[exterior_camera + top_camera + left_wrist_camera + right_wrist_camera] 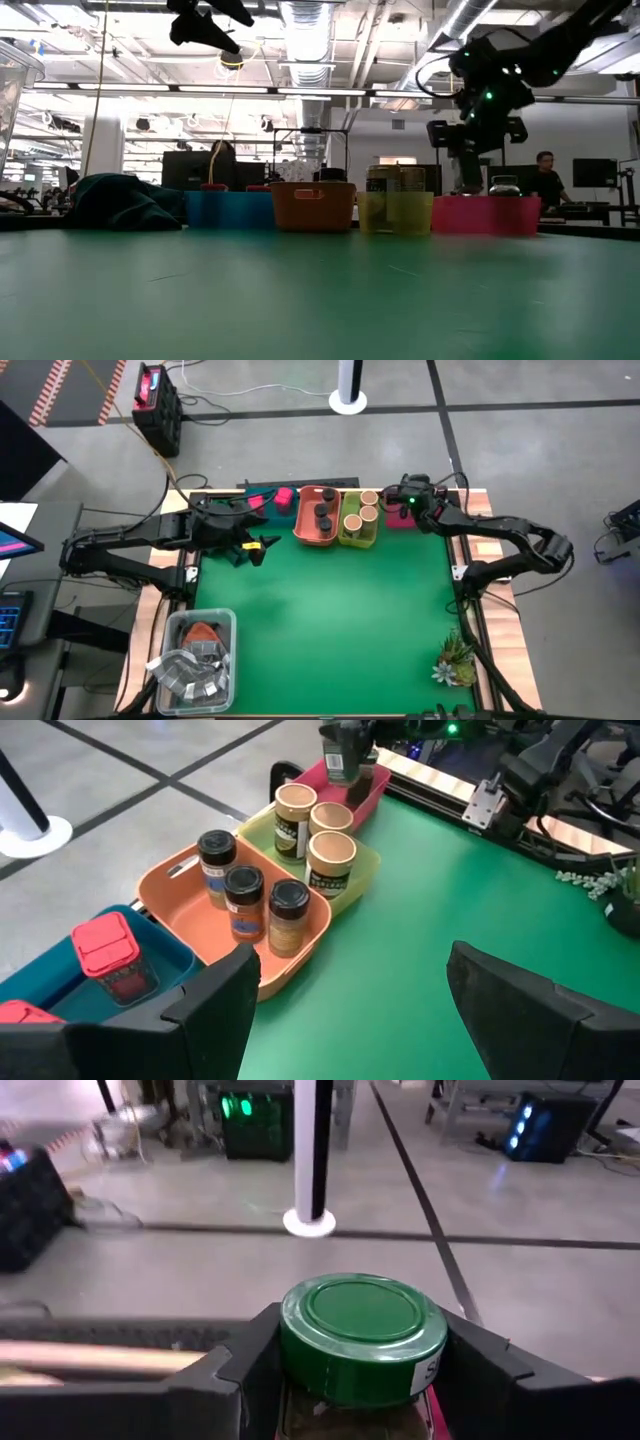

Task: Sort spices by type
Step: Put the green seasoning bottle into the red bin

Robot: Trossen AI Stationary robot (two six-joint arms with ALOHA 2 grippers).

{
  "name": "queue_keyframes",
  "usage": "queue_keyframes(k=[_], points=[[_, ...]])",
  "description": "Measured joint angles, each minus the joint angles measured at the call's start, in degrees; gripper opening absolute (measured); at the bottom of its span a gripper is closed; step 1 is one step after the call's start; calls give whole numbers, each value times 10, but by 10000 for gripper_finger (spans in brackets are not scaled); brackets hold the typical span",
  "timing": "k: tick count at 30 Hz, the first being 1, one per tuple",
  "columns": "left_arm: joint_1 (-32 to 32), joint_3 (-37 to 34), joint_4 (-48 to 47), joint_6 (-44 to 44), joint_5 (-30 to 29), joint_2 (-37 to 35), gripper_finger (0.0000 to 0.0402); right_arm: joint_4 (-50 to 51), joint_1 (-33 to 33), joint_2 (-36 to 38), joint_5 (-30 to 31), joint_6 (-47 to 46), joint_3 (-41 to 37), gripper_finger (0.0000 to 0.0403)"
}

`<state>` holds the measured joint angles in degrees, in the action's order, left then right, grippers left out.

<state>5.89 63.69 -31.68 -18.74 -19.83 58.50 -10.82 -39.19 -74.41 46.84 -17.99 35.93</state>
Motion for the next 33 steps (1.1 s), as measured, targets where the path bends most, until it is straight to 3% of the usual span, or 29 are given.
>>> queue_keyframes(k=[6, 26, 33], points=[[0, 0, -7, 0, -13, 0, 306, -119, -22, 1, -22, 50, -64, 225], [0, 0, -10, -5, -18, -2, 306, -106, -21, 1, -112, 123, -81, 248], [0, 0, -10, -5, -18, -2, 306, -88, -21, 1, -138, 106, -81, 249]])
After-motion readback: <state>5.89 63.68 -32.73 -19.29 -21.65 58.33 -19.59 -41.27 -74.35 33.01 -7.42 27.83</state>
